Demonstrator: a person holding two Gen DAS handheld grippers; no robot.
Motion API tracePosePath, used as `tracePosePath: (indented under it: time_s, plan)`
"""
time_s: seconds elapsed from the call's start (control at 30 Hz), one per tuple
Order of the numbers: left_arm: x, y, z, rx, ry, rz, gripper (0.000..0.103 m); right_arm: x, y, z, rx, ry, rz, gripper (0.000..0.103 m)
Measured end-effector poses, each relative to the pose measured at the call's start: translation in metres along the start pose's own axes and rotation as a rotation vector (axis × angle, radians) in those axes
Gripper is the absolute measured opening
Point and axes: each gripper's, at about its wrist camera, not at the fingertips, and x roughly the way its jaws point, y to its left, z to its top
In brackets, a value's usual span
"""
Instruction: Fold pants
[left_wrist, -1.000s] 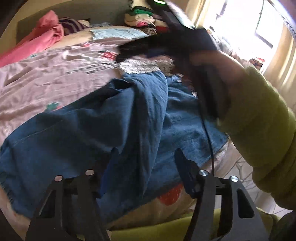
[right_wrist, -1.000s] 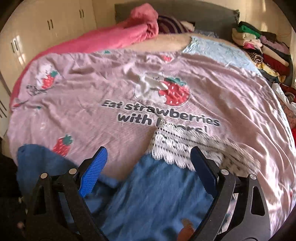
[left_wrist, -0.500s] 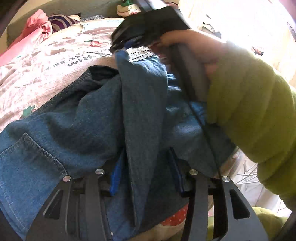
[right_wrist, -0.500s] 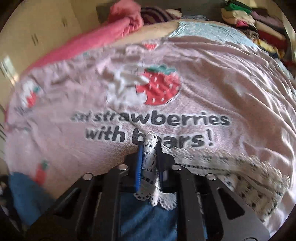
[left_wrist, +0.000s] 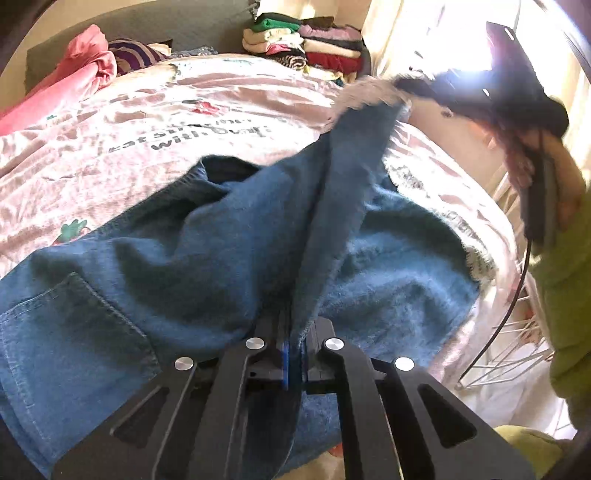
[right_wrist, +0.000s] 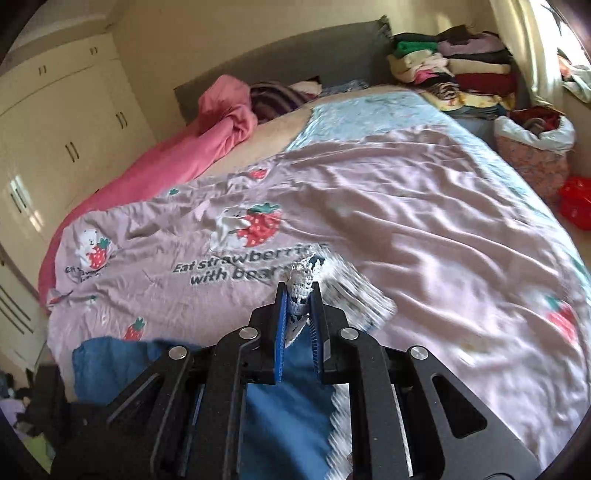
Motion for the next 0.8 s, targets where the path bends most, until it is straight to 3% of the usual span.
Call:
tracePosePath:
  time_s: [0.13,0.33,0.5,0.8]
  plan:
    - [-0.024,-0.003,-0.001,0.050,-0.058,0.024,0.003,-0.030,-0.007,-0.026,0.008,0.032,-0.004,0.007]
    - [-0.041,-0.001,-0.007,0.076,-0.064,0.040,0.003,-0.065,-0.007,-0.081,0.032,0.080,0.001,0.007]
    - [-0.034,-0.005,-0.015,0.107,-0.026,0.047,0.003,-0.068,-0.020,-0.121,0.082,0.160,-0.020,0.007]
    - [-0.019,-0.024,-0.031,0.174,0.038,0.044,0.006,-0.068,-0.044,-0.154,0.132,0.242,-0.061,0.007]
